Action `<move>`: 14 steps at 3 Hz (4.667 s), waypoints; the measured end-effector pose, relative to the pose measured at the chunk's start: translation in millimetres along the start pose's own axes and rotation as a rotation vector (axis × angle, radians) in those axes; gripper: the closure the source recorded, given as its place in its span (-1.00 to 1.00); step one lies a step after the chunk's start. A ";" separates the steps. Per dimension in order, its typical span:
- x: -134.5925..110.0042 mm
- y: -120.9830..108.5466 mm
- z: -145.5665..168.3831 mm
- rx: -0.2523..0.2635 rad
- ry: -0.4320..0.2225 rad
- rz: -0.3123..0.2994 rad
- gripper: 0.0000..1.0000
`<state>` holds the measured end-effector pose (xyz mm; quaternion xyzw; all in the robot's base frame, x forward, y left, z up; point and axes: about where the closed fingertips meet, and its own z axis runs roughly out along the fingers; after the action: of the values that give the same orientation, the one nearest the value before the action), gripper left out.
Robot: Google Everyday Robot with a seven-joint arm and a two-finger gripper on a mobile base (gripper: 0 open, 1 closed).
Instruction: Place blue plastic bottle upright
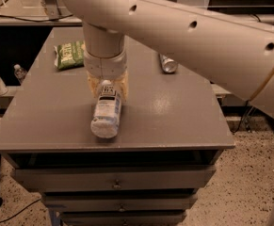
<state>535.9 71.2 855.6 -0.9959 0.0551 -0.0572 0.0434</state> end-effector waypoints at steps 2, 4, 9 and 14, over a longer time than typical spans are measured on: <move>2.0 -14.9 -62.5 0.100 -0.018 0.060 1.00; -3.3 -13.8 -74.5 0.122 0.056 0.006 1.00; 23.7 -34.6 -96.8 0.527 0.242 -0.546 1.00; 0.2 -15.2 -135.4 0.844 0.539 -0.849 1.00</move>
Offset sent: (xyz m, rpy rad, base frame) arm -0.0093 0.0140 0.1141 0.2036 0.0531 -0.1358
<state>521.7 75.4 991.1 -0.7794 -0.3608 -0.3337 0.3886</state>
